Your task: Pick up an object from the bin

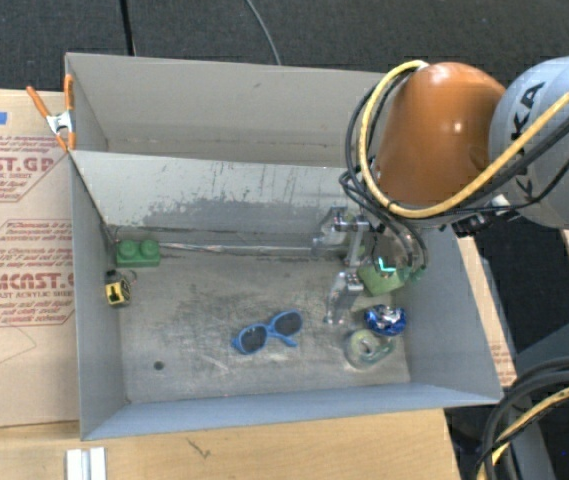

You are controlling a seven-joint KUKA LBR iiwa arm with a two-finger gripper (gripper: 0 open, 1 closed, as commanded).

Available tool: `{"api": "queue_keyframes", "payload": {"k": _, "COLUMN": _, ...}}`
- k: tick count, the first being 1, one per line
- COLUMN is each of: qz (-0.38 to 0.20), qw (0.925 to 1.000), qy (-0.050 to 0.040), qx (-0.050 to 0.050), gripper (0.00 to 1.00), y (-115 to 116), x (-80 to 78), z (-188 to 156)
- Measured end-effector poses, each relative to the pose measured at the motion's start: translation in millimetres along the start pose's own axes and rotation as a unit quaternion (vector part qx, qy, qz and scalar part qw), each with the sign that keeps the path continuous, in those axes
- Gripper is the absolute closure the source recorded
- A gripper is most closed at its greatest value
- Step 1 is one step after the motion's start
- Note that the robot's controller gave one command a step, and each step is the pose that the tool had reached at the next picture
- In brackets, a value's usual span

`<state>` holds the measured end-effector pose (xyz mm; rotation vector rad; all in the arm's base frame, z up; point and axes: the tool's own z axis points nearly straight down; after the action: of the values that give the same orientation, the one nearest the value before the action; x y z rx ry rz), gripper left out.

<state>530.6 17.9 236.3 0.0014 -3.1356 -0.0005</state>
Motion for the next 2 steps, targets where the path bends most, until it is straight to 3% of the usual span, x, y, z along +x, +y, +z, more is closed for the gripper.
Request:
{"api": "queue_keyframes", "payload": {"k": 1, "qz": -0.147, "qw": 0.9891, "qy": -0.0049, "qx": 0.0, "gripper": 0.0, "y": 25.1, "x": 9.1, "z": 159.1}}
{"api": "queue_keyframes", "payload": {"k": 2, "qz": -0.147, "qw": 0.9891, "qy": -0.003, "qx": 0.0, "gripper": 1.0, "y": 24.5, "x": 9.4, "z": 157.4}}
